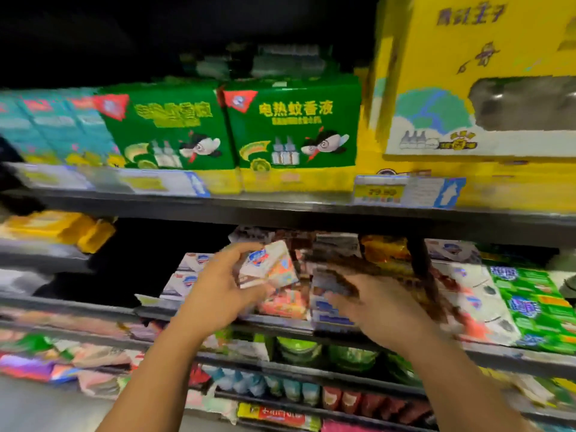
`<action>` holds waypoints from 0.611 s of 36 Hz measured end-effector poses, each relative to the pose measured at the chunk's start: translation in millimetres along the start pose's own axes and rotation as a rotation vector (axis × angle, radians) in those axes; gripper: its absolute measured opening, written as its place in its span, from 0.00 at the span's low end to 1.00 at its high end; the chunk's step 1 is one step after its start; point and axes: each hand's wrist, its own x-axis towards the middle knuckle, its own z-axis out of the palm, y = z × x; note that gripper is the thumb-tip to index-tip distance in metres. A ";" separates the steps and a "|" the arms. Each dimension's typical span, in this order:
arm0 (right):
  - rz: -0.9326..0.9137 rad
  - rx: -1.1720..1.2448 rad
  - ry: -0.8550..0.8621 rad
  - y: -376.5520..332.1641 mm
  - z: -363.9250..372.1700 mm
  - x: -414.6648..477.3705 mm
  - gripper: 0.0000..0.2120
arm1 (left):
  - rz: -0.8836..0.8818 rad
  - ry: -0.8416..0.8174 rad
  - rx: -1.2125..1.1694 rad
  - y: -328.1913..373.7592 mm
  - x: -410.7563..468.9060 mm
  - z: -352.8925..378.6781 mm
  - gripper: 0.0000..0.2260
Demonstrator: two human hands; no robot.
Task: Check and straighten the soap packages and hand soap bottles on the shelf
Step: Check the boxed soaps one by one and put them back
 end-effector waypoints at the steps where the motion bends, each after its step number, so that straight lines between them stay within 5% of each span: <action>1: 0.001 -0.031 -0.007 -11.4 6.4 6.6 0.29 | -0.021 0.030 0.011 -9.5 1.0 -11.9 0.25; 12: 0.018 -0.275 0.073 -97.9 79.9 70.7 0.30 | -0.143 0.123 0.178 -129.0 35.4 -109.3 0.34; 17: 0.028 -0.440 0.175 -100.8 103.3 90.5 0.37 | -0.067 0.025 0.293 -153.0 62.8 -116.6 0.32; 22: 0.102 -0.427 0.090 -102.3 109.6 93.7 0.35 | -0.056 -0.055 0.198 -172.8 88.9 -106.5 0.29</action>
